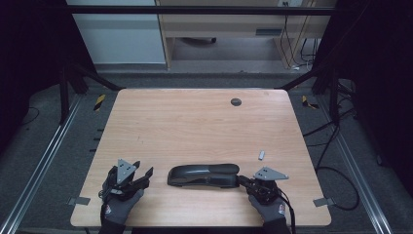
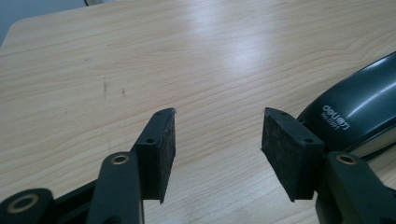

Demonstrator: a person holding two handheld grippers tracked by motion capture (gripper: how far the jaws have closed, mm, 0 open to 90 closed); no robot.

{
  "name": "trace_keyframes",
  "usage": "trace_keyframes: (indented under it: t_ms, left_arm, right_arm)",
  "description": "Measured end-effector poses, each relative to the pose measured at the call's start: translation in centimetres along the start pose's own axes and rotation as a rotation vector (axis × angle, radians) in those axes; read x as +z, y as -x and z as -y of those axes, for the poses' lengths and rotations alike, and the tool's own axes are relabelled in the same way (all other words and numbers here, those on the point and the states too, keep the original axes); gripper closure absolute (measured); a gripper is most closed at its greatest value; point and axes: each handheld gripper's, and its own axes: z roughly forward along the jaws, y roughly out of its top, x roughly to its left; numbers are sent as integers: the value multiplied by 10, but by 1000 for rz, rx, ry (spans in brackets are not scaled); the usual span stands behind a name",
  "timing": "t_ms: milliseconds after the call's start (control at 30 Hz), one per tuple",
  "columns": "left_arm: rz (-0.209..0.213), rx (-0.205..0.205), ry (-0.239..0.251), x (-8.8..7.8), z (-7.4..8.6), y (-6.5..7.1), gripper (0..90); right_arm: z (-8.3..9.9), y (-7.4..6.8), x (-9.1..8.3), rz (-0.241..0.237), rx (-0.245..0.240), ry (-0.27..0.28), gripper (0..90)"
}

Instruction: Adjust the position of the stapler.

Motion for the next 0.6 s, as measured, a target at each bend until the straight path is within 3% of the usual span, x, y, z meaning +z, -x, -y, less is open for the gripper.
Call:
trace_keyframes:
  t_ms: [600]
  left_arm:
    - [70, 131, 41, -8, -22, 33, 377]
  right_arm:
    - [0, 7, -1, 64, -4, 11, 782]
